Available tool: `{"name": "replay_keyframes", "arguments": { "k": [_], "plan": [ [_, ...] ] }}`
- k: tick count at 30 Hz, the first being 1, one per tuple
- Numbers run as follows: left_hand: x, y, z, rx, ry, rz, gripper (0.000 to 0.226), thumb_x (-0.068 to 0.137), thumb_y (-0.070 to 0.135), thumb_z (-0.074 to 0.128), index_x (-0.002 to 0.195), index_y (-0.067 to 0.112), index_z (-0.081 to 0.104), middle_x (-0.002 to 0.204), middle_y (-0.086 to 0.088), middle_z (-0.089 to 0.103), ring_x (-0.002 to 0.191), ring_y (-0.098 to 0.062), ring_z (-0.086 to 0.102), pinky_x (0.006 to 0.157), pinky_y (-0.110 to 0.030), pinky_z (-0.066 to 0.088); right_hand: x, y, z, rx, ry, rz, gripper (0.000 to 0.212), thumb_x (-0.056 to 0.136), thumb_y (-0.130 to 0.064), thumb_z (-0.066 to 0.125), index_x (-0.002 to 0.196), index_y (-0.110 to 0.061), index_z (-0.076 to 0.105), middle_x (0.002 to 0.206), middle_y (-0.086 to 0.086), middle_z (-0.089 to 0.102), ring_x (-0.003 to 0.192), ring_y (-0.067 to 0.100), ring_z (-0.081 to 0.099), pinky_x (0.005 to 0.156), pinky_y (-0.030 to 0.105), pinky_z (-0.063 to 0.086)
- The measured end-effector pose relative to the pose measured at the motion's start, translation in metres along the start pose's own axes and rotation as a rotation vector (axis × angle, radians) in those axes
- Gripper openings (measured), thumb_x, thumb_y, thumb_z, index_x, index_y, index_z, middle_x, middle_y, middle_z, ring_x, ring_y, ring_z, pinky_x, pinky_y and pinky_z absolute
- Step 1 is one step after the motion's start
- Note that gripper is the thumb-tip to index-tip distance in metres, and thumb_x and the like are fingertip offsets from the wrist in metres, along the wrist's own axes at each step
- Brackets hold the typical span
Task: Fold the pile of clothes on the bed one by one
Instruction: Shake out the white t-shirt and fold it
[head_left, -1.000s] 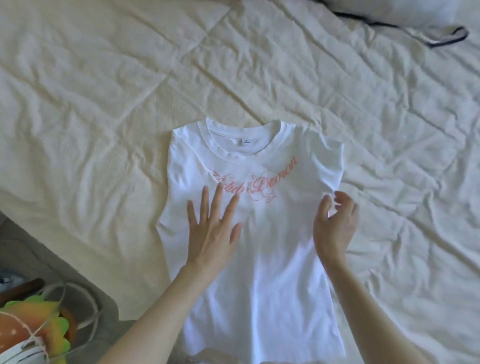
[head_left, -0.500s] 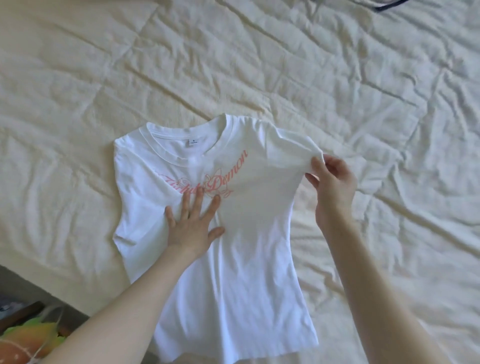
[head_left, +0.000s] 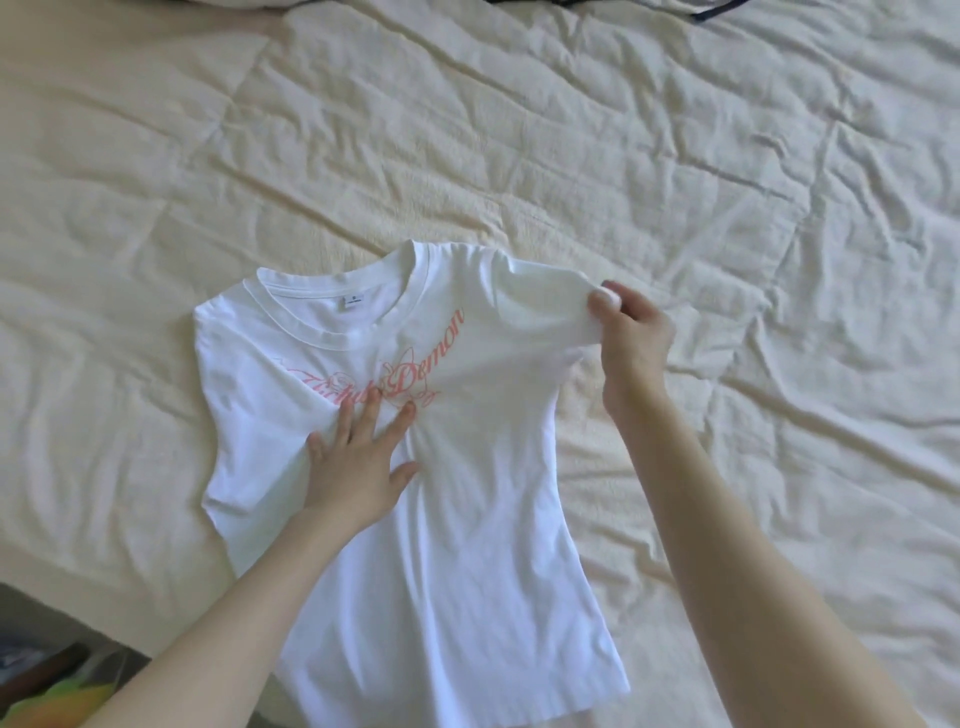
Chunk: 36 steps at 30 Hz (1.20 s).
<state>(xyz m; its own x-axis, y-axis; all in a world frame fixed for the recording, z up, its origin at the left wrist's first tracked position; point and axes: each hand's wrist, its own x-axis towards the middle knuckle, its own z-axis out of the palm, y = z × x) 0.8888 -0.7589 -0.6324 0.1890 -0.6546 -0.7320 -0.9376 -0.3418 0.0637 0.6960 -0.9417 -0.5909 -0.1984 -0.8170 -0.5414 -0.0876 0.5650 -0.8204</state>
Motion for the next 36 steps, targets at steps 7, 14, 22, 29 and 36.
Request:
{"name": "replay_keyframes", "arguments": {
  "k": [7,14,22,29,36],
  "plan": [
    [0.023,0.029,-0.058,-0.285,0.415,0.001,0.029,0.096,0.018,0.043,0.119,0.013,0.060,0.117,-0.011,0.057,0.107,-0.034,0.054,0.089,-0.044,0.041,-0.005,0.011,-0.010,-0.108,0.061,-0.010,0.035,0.096,-0.024,0.049,0.130,-0.017,0.049,0.121,0.004,0.061,0.107,0.015,0.059,0.093,0.030,0.048],
    [0.086,0.096,-0.107,-0.190,0.412,0.455,0.041,0.100,0.019,0.037,0.141,0.015,0.040,0.150,-0.005,0.034,0.137,-0.024,0.030,0.108,-0.040,0.028,-0.022,0.056,-0.018,-0.175,-0.152,0.231,0.004,0.089,-0.025,0.059,0.092,-0.022,0.059,0.080,-0.007,0.065,0.060,-0.001,0.058,0.055,0.016,0.042],
    [0.136,0.155,-0.156,0.185,0.082,0.451,0.019,0.092,0.039,0.051,0.095,0.022,0.058,0.101,0.000,0.058,0.106,-0.023,0.053,0.093,-0.041,0.029,-0.019,0.036,-0.034,-0.169,-0.281,0.231,0.012,0.085,-0.014,0.063,0.075,-0.010,0.057,0.072,0.004,0.065,0.068,0.014,0.062,0.071,0.031,0.052],
    [0.132,0.162,-0.141,-0.261,0.196,0.421,0.008,0.093,0.014,0.050,0.097,0.016,0.044,0.100,-0.004,0.057,0.092,-0.024,0.051,0.072,-0.032,0.035,-0.036,0.052,-0.043,0.124,0.082,0.456,0.016,0.081,-0.014,0.069,0.081,-0.009,0.054,0.065,0.000,0.055,0.058,0.012,0.051,0.060,0.023,0.044],
    [0.139,0.176,-0.156,-0.243,0.008,0.413,0.012,0.086,0.027,0.061,0.098,0.029,0.063,0.094,0.006,0.061,0.095,-0.012,0.052,0.108,-0.046,0.021,-0.029,0.049,-0.031,0.229,-0.181,0.538,0.038,0.087,-0.005,0.062,0.059,-0.015,0.038,0.050,-0.002,0.033,0.040,0.009,0.030,0.037,0.016,0.028]
  ]
}}
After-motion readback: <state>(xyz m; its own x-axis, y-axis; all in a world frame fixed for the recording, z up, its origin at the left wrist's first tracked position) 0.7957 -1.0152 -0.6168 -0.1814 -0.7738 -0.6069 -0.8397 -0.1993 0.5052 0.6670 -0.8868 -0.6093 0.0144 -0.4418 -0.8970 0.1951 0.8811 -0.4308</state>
